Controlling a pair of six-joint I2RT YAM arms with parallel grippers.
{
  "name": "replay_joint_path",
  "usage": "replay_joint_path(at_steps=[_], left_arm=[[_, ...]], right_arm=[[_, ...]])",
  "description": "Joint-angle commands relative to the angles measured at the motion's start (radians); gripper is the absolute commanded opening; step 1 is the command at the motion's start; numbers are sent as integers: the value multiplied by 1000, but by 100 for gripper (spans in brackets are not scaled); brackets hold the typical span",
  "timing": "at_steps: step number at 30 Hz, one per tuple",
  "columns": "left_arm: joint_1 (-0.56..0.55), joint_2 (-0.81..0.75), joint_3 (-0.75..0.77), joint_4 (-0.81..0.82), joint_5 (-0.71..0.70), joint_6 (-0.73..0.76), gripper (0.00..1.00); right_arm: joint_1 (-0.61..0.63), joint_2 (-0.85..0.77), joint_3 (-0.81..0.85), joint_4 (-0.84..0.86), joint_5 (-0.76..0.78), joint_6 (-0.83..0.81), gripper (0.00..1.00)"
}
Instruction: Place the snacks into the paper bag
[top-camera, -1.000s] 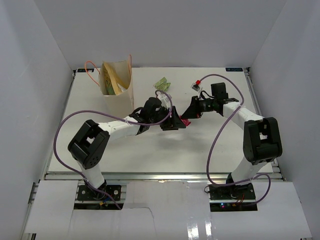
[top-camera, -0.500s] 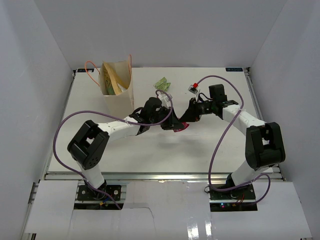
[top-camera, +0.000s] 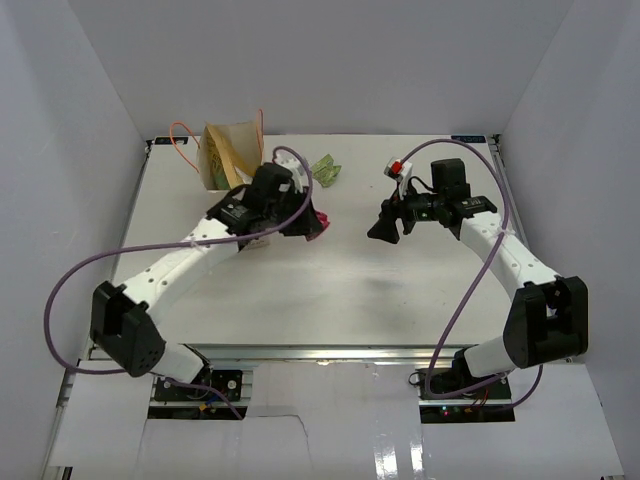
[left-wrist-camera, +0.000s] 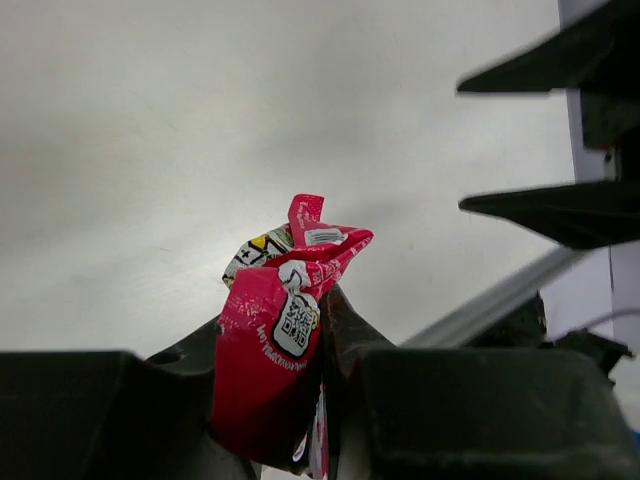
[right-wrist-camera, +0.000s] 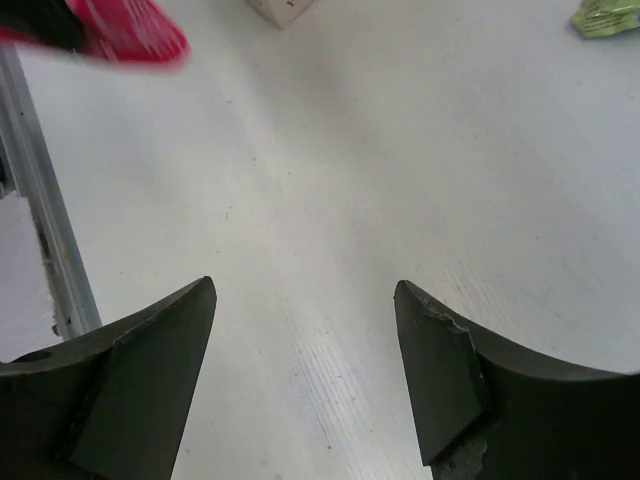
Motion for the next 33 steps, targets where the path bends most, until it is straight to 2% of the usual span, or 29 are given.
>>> replay_joint_path(at_steps=[1,4,8,12,16,21,23,24,25,26,28,29,30,32,33], left_arm=[[126,-138,178,-327,-194,119,0],[236,-171,300,-413,-234,145,0],[303,-133,455,-457,-303,202,0],[356,8,609,-446,-326,245,0],[431,163,744,-429,-281,254,0],[453,306,894,-437,-285,242,1],[459,337,910,-435,-261,230,11],[459,342,921,-432,-238,223,19],[459,349,924,-431,-227,220,40],[459,349,928,-428,-213,217,49],[459,345,941,-423,-184,211,62],[461,331,941,-420,-176,211,71],[461,322,938,-411,-172,210,75],[459,284,925,-397,-167,214,81],[461,265,919,-392,-168,222,82]], right_arm=[[-8,-28,28,-21,68,-99,78],[-8,-32,8,-19,50,-105,78],[-8,-26,10,-19,56,-108,78],[-8,-17,24,-19,65,-109,77],[-8,-9,48,-16,103,-100,77],[-8,-14,79,-4,178,-111,78],[-8,-9,99,13,208,-114,78],[-5,-5,103,30,232,-84,78],[-3,0,114,43,252,-79,79],[-2,6,122,53,258,-77,79],[1,29,136,96,263,-54,89],[1,43,139,117,251,-48,98],[1,79,142,157,235,-19,90],[0,138,171,185,189,36,90],[0,220,195,168,156,68,90]])
